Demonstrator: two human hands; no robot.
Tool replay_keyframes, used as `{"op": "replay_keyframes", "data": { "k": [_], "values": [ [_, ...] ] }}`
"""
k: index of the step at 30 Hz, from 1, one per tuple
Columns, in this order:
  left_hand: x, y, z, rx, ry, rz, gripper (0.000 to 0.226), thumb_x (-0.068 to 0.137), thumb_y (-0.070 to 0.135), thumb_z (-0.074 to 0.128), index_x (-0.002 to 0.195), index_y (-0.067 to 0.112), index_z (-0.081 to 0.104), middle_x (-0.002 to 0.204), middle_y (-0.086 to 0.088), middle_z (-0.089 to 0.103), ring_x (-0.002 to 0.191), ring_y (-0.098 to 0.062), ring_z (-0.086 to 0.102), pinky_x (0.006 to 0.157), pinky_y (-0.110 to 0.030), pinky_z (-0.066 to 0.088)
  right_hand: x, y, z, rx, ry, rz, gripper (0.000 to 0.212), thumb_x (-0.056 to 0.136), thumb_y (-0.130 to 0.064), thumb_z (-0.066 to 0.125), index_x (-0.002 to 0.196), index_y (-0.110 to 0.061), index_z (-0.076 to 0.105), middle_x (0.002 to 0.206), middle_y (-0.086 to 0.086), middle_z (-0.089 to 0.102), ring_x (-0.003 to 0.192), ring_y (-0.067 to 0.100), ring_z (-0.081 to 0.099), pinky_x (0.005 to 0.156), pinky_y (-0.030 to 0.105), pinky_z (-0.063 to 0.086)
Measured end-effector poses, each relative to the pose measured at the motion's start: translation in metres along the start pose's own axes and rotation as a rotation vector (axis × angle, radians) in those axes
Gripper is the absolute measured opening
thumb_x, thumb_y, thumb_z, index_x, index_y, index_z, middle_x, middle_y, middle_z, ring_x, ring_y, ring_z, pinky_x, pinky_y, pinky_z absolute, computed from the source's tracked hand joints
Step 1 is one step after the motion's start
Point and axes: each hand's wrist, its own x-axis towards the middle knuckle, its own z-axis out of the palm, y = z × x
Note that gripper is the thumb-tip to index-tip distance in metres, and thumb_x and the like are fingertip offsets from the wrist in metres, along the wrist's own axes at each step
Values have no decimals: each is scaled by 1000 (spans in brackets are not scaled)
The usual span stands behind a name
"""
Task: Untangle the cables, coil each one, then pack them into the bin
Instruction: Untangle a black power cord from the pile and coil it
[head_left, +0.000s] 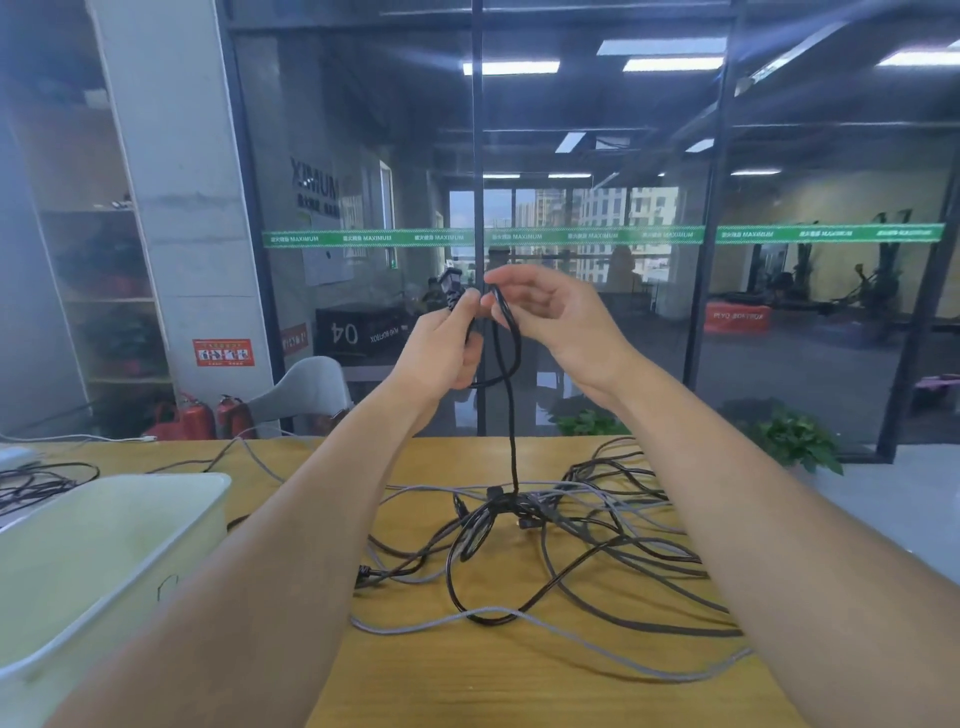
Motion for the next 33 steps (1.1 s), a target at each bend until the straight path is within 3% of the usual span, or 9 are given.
{"op": "replay_keyframes", "data": {
  "k": [4, 8, 12, 14, 16, 18, 22, 29, 33],
  "values": [
    [0, -1, 6, 37, -20, -40, 41, 112, 44, 35, 88, 17, 55, 55, 3, 27, 46, -13, 18, 44, -24, 17, -3, 4, -5, 5, -21, 23, 28, 98, -6, 70, 124, -15, 69, 106, 8, 76, 106, 20, 71, 106, 33, 52],
    [-2, 6, 5, 39, 3, -43, 42, 112, 43, 35, 84, 16, 52, 54, 4, 30, 44, -13, 20, 46, -27, 16, -8, 32, -14, -326, 59, 154, 33, 98, -15, 71, 128, -27, 64, 99, -3, 70, 96, 16, 66, 95, 31, 53],
    [-7, 21, 2, 49, -29, -11, 40, 112, 43, 36, 84, 17, 49, 58, 3, 28, 47, -13, 19, 48, -29, 14, -41, 62, -5, -453, -527, 568, 53, 102, -35, 65, 151, -35, 43, 107, 7, 69, 80, 14, 61, 74, 28, 55],
    [-9, 28, 2, 50, -44, 4, 41, 112, 43, 36, 82, 18, 49, 57, 3, 28, 47, -14, 18, 50, -31, 13, -57, 71, 4, -521, -720, 648, 41, 105, -37, 59, 145, -34, 49, 106, 3, 71, 80, 10, 63, 73, 24, 55],
    [-10, 34, 0, 57, -49, 23, 43, 111, 44, 37, 80, 18, 50, 56, 4, 28, 47, -14, 18, 50, -31, 13, -61, 81, 8, -584, -633, 630, 21, 107, -33, 56, 124, -24, 64, 102, 0, 73, 79, 8, 66, 68, 19, 53],
    [-10, 38, -4, 89, -16, 45, 44, 111, 45, 38, 81, 16, 52, 55, 4, 29, 46, -14, 19, 46, -27, 14, -52, 82, 5, -603, -358, 582, 14, 108, -29, 55, 105, -22, 67, 94, -1, 73, 79, 8, 68, 64, 16, 52],
    [-12, 37, -17, 194, 83, 61, 46, 111, 44, 39, 87, 12, 62, 48, 6, 36, 41, -11, 26, 42, -21, 24, -15, 52, -14, -186, 130, 448, 16, 107, -20, 55, 103, -17, 70, 86, 2, 71, 79, 15, 69, 76, 28, 63],
    [-10, 22, -15, 237, 69, 9, 38, 111, 44, 37, 120, 24, 69, 46, 9, 30, 40, -10, 25, 42, -20, 26, 23, -3, -18, 109, 115, 268, 23, 111, -15, 48, 110, -10, 71, 83, 3, 65, 75, 12, 63, 81, 34, 63],
    [-3, 17, 5, 208, 6, -18, 40, 109, 47, 45, 90, 15, 59, 48, 7, 28, 41, -11, 23, 44, -25, 23, 23, -9, -8, 220, 20, 236, 25, 111, -14, 46, 118, -10, 70, 83, 0, 66, 77, 11, 61, 78, 29, 58]
  ]
}}
